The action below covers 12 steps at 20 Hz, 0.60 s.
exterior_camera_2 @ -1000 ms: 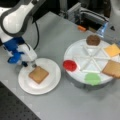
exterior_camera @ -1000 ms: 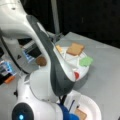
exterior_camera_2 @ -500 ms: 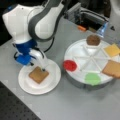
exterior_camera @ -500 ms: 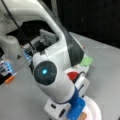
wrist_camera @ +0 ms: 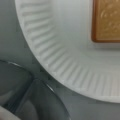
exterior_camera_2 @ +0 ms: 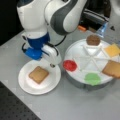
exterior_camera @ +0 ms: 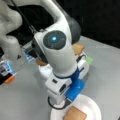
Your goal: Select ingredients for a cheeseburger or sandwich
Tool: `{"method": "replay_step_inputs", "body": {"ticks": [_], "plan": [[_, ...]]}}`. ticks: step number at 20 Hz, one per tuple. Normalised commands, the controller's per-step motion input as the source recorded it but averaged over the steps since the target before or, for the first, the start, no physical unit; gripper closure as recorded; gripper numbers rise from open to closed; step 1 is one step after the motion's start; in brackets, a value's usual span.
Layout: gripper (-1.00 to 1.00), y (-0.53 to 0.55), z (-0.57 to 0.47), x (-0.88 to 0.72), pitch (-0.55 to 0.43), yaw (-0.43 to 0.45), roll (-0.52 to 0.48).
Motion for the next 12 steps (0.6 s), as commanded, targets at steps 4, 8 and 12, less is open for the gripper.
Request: {"method": "replay_step_inputs", "body": {"ticks": [4, 8, 12], "plan": [[-1.0, 0.02, -0.09, -0.09, -0.074, 0.011, -0.172], [-1.0, 0.05, -0.06, -0.09, -0.075, 0.019, -0.169], [-1.0, 0.05, -0.06, -0.09, -0.076, 0.02, -0.169]]}}
